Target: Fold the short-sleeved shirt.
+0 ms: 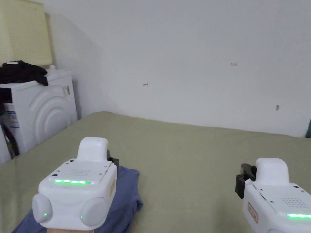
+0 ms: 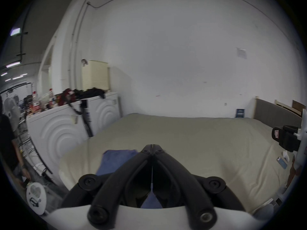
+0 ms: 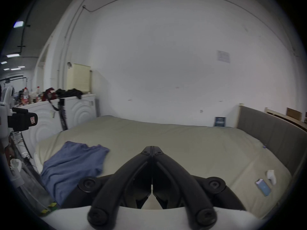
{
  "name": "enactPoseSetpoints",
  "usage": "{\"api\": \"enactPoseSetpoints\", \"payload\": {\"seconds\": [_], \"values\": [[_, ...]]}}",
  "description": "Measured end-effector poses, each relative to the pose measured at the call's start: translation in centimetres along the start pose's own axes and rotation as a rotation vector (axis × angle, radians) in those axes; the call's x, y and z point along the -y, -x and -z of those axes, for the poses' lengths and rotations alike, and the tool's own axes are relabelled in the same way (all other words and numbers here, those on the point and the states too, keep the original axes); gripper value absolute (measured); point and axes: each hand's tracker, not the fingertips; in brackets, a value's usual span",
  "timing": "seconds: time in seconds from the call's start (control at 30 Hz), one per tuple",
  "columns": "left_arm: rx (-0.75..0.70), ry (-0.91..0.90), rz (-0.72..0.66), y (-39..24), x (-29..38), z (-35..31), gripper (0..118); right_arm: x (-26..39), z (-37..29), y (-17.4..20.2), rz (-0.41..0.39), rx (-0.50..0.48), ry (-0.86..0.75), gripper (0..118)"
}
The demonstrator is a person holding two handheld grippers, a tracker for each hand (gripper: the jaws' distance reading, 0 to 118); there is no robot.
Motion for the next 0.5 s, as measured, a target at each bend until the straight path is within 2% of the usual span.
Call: {"api": "enactPoseSetpoints", "payload": {"seconds": [0.13,0.27,0.5], "values": [[-0.165,0.034,0.003,5.4,0.4,-1.3,0,-0.1,2.2,5.2,0.018,-0.137,-0.002,2],[-0.246,0.044,-0.018,8.9,0.8,-2.2,0,0.2,3.7,8.7,0.018,-0.22,0.016,2],[-0.259,0.084,-0.048,11.6,2.2,-0.7,0,0.9,5.3,10.5,0.005,-0.253,0.045,2]]}}
